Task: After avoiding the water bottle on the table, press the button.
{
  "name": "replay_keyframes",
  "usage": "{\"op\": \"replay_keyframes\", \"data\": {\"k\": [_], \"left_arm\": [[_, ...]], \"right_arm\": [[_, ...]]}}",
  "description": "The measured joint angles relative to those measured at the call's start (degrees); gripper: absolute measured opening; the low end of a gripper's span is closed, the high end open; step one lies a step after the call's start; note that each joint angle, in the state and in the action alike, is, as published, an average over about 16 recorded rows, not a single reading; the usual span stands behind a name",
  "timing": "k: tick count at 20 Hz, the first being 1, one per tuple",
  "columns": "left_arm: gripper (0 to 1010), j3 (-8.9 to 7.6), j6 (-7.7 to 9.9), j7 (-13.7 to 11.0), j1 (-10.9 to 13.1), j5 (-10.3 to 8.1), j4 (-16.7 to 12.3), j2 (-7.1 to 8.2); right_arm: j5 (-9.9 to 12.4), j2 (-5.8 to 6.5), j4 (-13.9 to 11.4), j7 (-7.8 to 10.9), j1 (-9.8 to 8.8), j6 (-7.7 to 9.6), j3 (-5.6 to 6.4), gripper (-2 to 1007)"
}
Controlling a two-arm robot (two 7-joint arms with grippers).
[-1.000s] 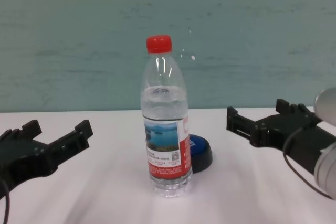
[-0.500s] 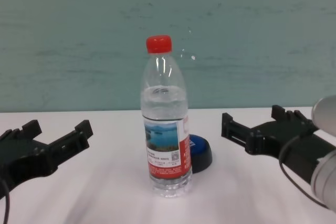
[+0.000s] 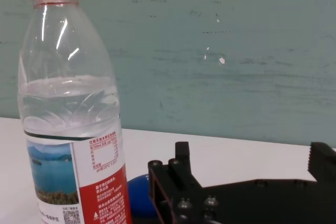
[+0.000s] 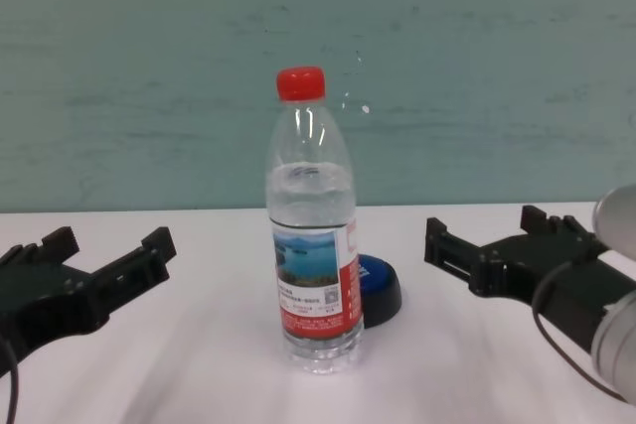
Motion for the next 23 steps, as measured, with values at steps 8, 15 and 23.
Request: {"op": "replay_keyframes", "data": {"k": [8, 15, 23], "left_arm": [[1010, 0.0, 0.0, 0.0, 0.0, 0.0, 0.0, 0.0], [1010, 0.0, 0.0, 0.0, 0.0, 0.0, 0.0, 0.0], [1010, 0.0, 0.0, 0.0, 0.0, 0.0, 0.0, 0.0]], "right_arm": [[0.1, 0.06, 0.1, 0.07, 0.03, -0.06, -0.05, 1004], [0.1, 0.1, 0.1, 0.16, 0.06, -0.11, -0.09, 1004], [0.1, 0.12, 0.2, 0.19, 0.07, -0.13, -0.09, 1004]]}}
